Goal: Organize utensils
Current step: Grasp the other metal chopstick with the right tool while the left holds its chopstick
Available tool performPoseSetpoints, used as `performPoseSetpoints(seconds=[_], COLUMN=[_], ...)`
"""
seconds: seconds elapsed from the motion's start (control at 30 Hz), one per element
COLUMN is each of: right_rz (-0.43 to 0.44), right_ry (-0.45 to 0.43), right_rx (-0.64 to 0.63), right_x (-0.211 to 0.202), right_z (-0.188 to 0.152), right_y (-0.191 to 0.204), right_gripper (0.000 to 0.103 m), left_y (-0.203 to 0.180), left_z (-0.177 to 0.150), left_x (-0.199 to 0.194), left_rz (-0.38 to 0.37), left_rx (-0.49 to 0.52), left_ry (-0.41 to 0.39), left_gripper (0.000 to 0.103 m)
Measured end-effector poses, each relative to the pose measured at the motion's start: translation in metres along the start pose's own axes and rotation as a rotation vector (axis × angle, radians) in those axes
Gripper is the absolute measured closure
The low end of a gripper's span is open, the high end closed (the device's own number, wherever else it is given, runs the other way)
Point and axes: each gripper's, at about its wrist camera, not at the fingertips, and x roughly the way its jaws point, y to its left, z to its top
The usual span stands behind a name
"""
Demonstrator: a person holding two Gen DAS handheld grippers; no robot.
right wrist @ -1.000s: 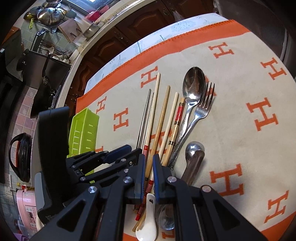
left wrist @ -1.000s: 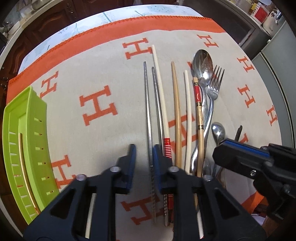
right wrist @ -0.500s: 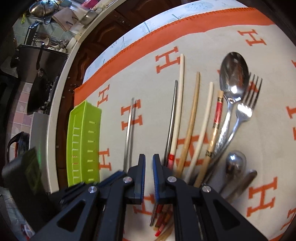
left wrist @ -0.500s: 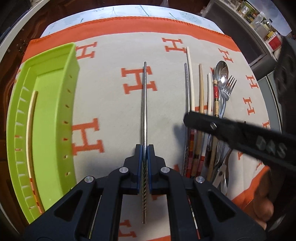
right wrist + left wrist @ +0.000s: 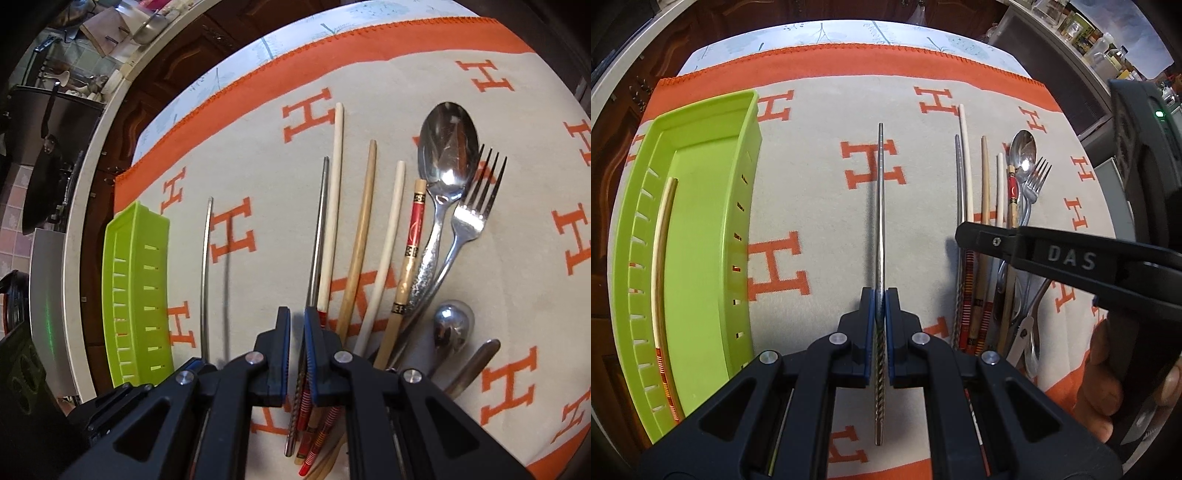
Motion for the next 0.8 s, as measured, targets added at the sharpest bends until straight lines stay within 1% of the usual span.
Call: performPoseSetpoints(seconds=[0.17, 0.2, 0.33, 0.47, 0.5, 0.57, 0.63, 0.7, 0.73, 0.8], right_rz=[-0.045, -0.059, -0.16, -0.267, -0.28, -0.31, -0.327, -0.337, -0.334, -0.309], right_ry=[0.041, 0.035, 0.039, 0.032, 0.032, 0.03, 0.032, 0.027, 0.027, 0.035], right_rx=[-0.001, -0.005, -0.074, -0.162, -0.178, -0.219, -0.249, -0.257, -0.249, -0.218], right_x=[0.011, 0.011, 0.015, 0.021, 0.022, 0.024, 0.026, 0.026, 0.026, 0.026], right_z=[0.001, 0.001, 0.001, 0.0, 0.0, -0.001, -0.002, -0.003, -0.002, -0.001], right_y=[0.006, 0.008, 0.025, 0.045, 0.048, 0.055, 0.059, 0.061, 0.06, 0.057], right_gripper=[0.095, 0.095, 0.095, 0.092, 0.09, 0.09, 0.09, 0.093, 0.095, 0.096], left_y=[0.004, 0.004, 0.008, 0.015, 0.016, 0.02, 0.025, 0.029, 0.031, 0.037], left_z=[-0.002, -0.003, -0.005, -0.01, -0.012, -0.015, -0.018, -0.022, -0.024, -0.027], left_x=[-0.005, -0.006, -0.014, -0.026, -0.03, -0.037, -0.045, -0.053, -0.058, -0.069], left_rz=[-0.016, -0.018, -0.028, -0.041, -0.045, -0.05, -0.058, -0.065, -0.068, -0.072], left_rx=[-0.008, -0.009, -0.012, -0.022, -0.024, -0.031, -0.04, -0.048, -0.052, -0.061], left_ry=[-0.004, -0.005, -0.021, -0.039, -0.044, -0.055, -0.067, -0.082, -0.09, -0.108], left_gripper=[0.1, 0.1, 0.1, 0.1, 0.1, 0.1, 0.1, 0.1, 0.1, 0.1])
